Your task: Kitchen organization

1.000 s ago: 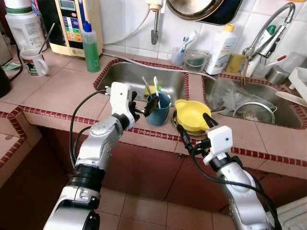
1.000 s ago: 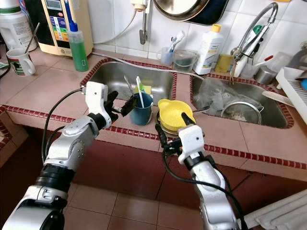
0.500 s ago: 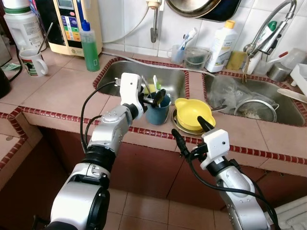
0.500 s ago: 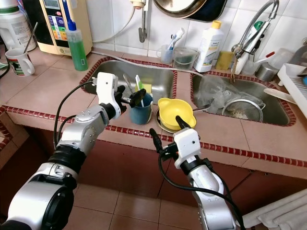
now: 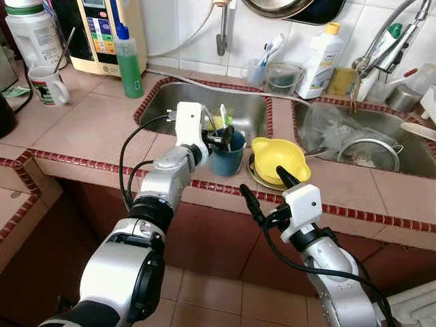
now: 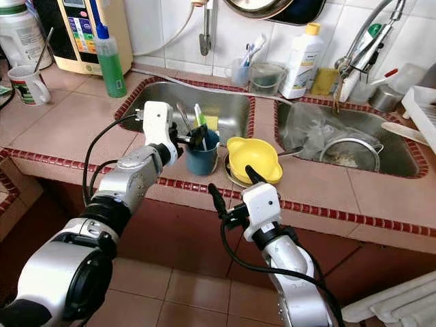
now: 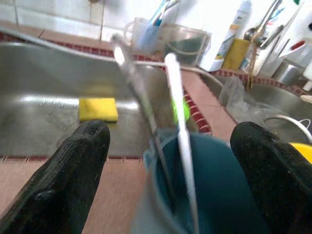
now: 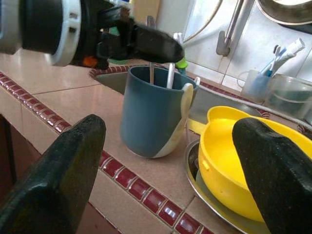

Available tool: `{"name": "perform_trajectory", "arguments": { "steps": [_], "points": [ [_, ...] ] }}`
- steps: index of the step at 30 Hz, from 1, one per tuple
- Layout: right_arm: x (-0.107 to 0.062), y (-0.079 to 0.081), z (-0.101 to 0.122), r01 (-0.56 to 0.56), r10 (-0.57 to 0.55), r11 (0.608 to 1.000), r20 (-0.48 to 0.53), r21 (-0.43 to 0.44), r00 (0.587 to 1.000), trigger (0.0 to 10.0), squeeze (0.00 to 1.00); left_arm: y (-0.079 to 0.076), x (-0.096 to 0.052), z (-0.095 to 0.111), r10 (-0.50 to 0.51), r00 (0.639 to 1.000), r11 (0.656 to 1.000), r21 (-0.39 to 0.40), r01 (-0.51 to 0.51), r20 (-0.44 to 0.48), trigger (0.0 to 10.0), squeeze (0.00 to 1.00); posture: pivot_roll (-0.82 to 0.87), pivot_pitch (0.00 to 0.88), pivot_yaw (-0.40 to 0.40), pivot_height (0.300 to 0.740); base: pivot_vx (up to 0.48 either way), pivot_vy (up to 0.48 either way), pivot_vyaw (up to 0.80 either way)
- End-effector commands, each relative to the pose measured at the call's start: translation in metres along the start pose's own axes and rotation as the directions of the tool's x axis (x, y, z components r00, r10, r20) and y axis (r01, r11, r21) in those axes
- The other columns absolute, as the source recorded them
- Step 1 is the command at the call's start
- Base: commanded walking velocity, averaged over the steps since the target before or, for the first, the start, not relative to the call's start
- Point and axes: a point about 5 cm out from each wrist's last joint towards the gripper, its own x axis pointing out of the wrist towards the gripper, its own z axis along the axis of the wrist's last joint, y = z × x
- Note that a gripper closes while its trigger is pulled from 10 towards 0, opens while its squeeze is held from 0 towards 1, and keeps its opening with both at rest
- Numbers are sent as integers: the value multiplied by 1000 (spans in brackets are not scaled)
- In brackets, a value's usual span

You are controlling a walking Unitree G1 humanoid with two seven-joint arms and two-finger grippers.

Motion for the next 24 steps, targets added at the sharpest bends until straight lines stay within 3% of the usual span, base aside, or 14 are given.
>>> {"name": "perform_trajectory", "arguments": {
  "steps": [1,19,20,22,23,24],
  "points": [
    [0,-1,7,6,-6,1000,21,-13,1000,10000,0,-6,4,9,-10,1000,1000,10,10,26,10000,0,-161,25,-13,740,0,0,0],
    [-1,2,9,38,-38,999,25,-10,999,10000,0,-19,10,20,-81,994,996,-22,83,79,10000,0,-187,18,17,740,0,0,0],
    [-1,2,9,40,-40,999,25,-10,999,10000,0,-20,10,21,-90,992,995,-26,93,83,6627,0,-188,14,18,740,0,0,0],
    [-1,2,9,41,-41,999,25,-10,999,10000,0,-20,10,21,-97,991,995,-29,100,89,6627,0,-188,14,18,740,0,0,0],
    [-1,2,9,41,-41,999,25,-10,999,10000,0,-21,10,22,-104,990,994,-33,108,96,2941,0,-188,13,19,740,0,0,0],
    [-1,2,9,42,-42,999,25,-11,999,10000,0,-22,10,25,-123,986,991,-46,129,113,0,0,-188,12,19,740,0,0,0]
  ]
}}
